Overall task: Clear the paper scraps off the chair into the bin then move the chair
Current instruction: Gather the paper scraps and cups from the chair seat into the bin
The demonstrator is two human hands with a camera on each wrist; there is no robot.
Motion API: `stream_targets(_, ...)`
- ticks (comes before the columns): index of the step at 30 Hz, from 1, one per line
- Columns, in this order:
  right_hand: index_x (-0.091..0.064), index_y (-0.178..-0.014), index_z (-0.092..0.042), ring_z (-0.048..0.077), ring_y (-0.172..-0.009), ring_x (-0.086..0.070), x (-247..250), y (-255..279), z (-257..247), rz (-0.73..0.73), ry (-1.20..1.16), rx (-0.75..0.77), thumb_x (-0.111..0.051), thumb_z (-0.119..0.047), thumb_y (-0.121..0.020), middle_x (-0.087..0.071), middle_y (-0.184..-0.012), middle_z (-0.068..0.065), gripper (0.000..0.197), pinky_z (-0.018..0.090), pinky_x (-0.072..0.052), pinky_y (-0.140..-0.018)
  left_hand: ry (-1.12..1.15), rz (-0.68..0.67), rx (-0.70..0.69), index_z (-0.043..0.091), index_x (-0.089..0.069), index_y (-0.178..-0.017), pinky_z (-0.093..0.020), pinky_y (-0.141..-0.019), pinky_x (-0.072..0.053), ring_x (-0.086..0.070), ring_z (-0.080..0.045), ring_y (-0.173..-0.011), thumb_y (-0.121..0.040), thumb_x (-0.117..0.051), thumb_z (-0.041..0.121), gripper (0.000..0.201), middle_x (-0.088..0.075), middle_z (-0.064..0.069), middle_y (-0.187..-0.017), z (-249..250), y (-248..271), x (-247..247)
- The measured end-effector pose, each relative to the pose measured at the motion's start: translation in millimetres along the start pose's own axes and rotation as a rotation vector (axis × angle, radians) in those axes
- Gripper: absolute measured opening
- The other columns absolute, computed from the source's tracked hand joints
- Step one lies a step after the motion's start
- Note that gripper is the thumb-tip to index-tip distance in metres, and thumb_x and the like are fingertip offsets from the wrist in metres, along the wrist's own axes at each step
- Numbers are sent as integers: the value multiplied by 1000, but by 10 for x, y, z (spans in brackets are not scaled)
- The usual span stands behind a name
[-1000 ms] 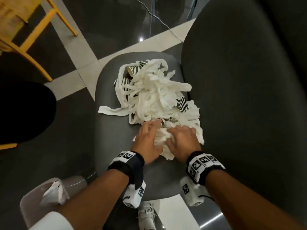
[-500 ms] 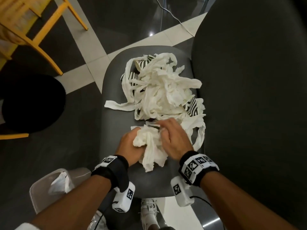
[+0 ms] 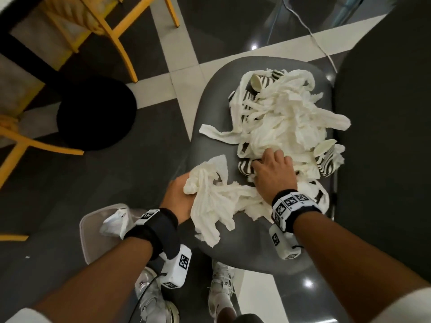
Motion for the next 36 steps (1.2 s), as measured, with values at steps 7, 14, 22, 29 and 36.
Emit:
stream_targets(7, -66, -102, -19, 30, -102, -52, 368, 73, -367, 124, -79, 70, -57, -42, -82, -62, -106, 2, 32, 44, -36, -85, 137, 113, 140, 26, -50, -69, -30, -65, -47, -55, -6, -63, -93, -57, 1, 35, -56, 6, -71, -304, 107, 487)
stream_targets(14, -55, -109, -24, 19, -82, -61, 584, 159, -1396, -156, -864, 128, -57, -30, -92, -66, -93, -3, 19, 33, -48, -74, 602, 140, 385, 26, -47, -84, -33, -86, -52, -58, -11, -79, -98, -50, 7, 24, -54, 3, -85, -756, 347, 1010)
stream_targets(22, -44, -127, -42, 17, -101, -69, 67, 200, -3323, -504, -1198, 18, -51, -34, -95, -71, -109, -7, 33, 48, -55, -94, 482, 418, 482, 29, -46, -70, -43, -82, -51, -54, -24, -81, -87, -62, 14, 27, -52, 6, -72, -1900, 709, 1811)
stream_targets(29, -46, -133, -27, 18, -102, -64, -603, 160, -4600, -559, -1250, -106, -50, -20, -98, -68, -111, -2, 36, 37, -49, -96, 302, 390, 487, 22, -53, -74, -15, -56, -38, -52, -4, -67, -96, -59, 18, 23, -57, 8, -74, -3115, 820, 2070)
stream_targets(36, -33, -139, -14, 36, -115, -60, -1327, 132, -4937, -697, -930, -216, -49, -22, -100, -63, -121, 12, 43, 38, -46, -94, 378, 171, 456, 47, -45, -106, -6, -84, -46, -59, 13, -94, -88, -70, 17, 43, -58, 23, -101, -3907, 822, 1753)
Point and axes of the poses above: each hand's wrist, its own y-axis away from the middle knuckle, its own x-axis out of the back of the hand, z = x × y, the point moved 1 cm from there along -y, towards the middle knuckle
